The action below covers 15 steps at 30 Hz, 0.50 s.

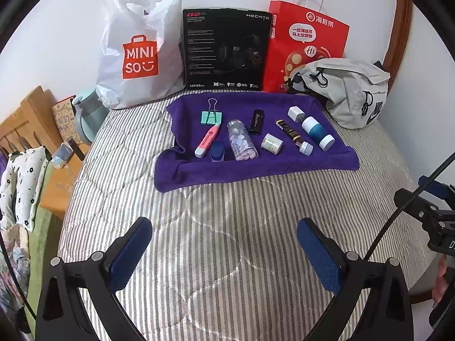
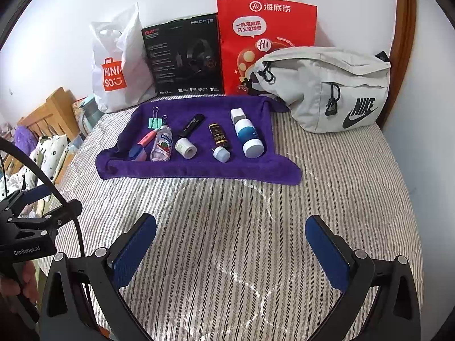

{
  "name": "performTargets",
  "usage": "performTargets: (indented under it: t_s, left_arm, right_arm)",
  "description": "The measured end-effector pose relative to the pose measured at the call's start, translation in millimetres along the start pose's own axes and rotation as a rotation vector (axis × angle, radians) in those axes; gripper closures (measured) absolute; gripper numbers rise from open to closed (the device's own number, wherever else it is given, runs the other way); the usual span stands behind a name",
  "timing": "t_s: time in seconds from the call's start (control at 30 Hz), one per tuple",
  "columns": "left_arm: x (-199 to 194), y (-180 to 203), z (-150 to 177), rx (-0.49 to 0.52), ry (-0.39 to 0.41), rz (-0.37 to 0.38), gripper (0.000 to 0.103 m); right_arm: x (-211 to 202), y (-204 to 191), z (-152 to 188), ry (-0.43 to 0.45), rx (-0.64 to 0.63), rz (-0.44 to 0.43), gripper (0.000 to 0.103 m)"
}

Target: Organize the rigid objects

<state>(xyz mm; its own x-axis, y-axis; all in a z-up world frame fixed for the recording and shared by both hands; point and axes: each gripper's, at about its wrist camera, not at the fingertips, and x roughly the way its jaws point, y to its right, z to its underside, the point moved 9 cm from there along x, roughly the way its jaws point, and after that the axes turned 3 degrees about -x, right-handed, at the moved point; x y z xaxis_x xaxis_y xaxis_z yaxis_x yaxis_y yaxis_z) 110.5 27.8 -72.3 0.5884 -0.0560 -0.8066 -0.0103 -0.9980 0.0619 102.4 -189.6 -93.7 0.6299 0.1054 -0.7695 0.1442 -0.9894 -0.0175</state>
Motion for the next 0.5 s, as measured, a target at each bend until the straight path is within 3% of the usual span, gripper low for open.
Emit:
performTargets:
  t_s: [0.5]
  left_arm:
    - [-0.9, 7.0, -1.4, 0.009, 0.002, 0.002, 0.000]
  right_arm:
    - [-1.5, 3.2, 0.9, 0.001, 0.005, -0.001, 0.000]
